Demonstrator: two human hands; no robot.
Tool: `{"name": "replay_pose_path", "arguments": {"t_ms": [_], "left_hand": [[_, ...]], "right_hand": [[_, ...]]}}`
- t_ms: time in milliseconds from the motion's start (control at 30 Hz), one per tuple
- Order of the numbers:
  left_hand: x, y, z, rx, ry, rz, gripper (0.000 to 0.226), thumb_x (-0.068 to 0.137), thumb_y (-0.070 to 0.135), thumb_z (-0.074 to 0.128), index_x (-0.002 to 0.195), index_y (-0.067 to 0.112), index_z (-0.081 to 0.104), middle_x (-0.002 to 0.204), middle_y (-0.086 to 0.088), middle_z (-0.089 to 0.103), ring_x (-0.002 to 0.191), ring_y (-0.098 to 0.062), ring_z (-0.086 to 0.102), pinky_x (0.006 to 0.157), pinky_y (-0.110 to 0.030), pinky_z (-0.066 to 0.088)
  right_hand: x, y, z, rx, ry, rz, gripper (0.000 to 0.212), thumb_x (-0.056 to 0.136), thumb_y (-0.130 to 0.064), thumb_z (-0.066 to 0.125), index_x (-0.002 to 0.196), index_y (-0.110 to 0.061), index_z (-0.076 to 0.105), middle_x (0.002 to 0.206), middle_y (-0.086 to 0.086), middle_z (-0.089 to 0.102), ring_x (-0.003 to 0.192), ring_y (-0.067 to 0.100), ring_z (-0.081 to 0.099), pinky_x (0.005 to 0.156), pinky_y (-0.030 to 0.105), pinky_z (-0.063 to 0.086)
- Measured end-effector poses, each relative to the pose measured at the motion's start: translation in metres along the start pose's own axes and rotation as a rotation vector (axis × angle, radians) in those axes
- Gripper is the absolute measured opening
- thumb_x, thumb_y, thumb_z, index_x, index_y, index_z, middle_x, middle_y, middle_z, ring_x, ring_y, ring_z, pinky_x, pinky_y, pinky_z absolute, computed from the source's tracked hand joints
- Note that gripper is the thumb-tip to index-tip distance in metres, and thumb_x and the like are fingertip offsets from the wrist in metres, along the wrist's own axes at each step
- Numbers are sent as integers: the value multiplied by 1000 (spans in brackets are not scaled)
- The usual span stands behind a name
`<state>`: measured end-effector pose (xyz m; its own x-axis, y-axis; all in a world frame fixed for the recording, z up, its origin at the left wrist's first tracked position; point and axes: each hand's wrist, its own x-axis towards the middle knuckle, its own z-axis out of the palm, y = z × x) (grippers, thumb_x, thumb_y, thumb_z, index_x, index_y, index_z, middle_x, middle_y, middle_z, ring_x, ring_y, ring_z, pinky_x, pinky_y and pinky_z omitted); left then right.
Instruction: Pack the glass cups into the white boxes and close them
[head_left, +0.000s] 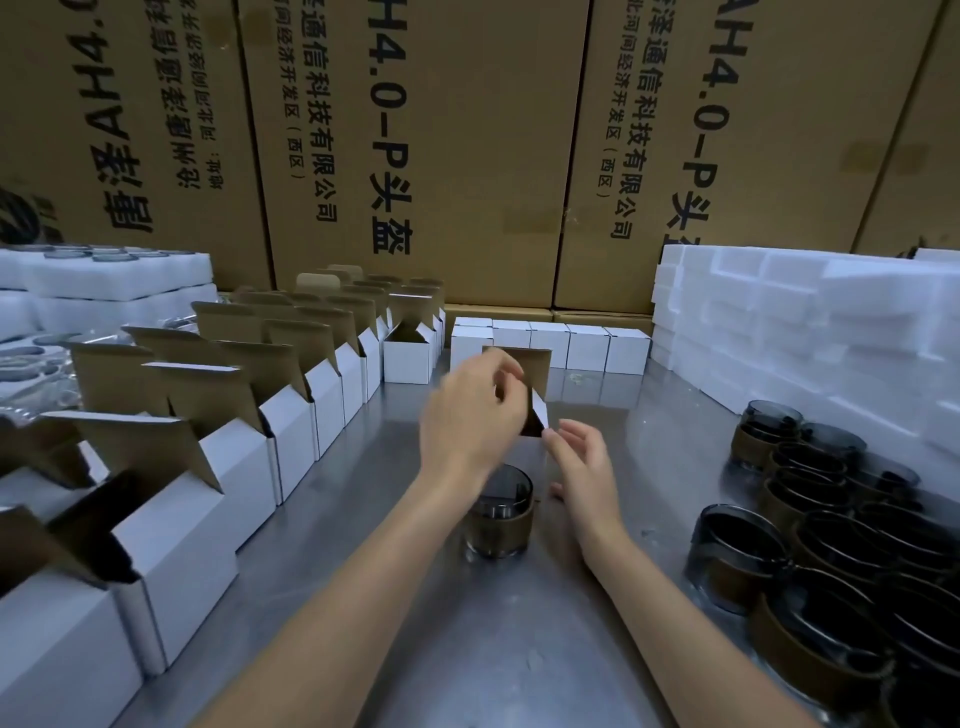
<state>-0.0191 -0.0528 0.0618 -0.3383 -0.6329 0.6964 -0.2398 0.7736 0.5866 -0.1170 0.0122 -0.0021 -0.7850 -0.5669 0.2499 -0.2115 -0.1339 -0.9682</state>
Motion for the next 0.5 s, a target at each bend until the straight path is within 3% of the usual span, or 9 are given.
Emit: {"name": "replay_pose_path", "arguments": {"t_ms": [67, 100, 167, 233, 333, 433, 500], "left_hand": [[6, -9, -4, -210, 76, -125, 15, 91, 20, 52, 95, 30, 62, 102, 12, 63, 84, 1, 58, 60, -12, 44], [9, -16, -5, -313, 43, -216, 18, 91, 19, 54, 104, 30, 61, 113, 10, 61, 94, -1, 58, 64, -8, 43], [11, -29, -4, -388, -158, -380, 36, 91, 22, 59, 126, 24, 54, 133, 2, 52, 120, -13, 51, 87, -17, 41], [6, -37, -1, -383, -353, -481, 55, 89, 30, 65, 139, 21, 44, 143, -2, 45, 130, -19, 43, 99, -32, 40], [1, -42, 5, -356, -379, -458, 63, 82, 40, 71, 137, 21, 47, 137, 1, 50, 125, -17, 48, 92, -29, 42], [3, -43, 4, -239, -309, -385, 47, 84, 46, 67, 123, 24, 54, 120, 4, 58, 107, -11, 53, 81, -25, 42], [4, -46, 4, -217, -277, -373, 30, 90, 38, 60, 116, 28, 49, 114, 3, 59, 99, -12, 55, 83, -31, 48]], "right_hand": [[0, 2, 0, -16, -31, 19, 44, 89, -42, 60, 128, -26, 48, 132, -7, 50, 121, 13, 48, 104, 46, 42], [0, 2, 1, -22, -42, 34, 50, 86, -47, 61, 130, -27, 47, 134, -7, 49, 122, 13, 47, 104, 46, 42], [1, 3, 4, -36, -47, 68, 64, 80, -57, 63, 134, -28, 45, 135, -8, 49, 124, 12, 47, 106, 45, 41], [3, 2, 8, -90, -32, 88, 74, 74, -66, 63, 134, -28, 45, 127, -11, 53, 122, 13, 49, 106, 45, 39], [4, 1, 12, -149, 11, 103, 74, 68, -76, 60, 127, -32, 50, 113, -18, 53, 114, 11, 52, 104, 44, 41], [5, 1, 12, -142, 35, 98, 60, 75, -73, 55, 118, -32, 56, 115, -13, 58, 107, 10, 54, 100, 41, 43], [5, 2, 12, -137, 48, 91, 49, 86, -65, 47, 117, -29, 58, 119, -8, 60, 109, 13, 54, 101, 42, 42]]}}
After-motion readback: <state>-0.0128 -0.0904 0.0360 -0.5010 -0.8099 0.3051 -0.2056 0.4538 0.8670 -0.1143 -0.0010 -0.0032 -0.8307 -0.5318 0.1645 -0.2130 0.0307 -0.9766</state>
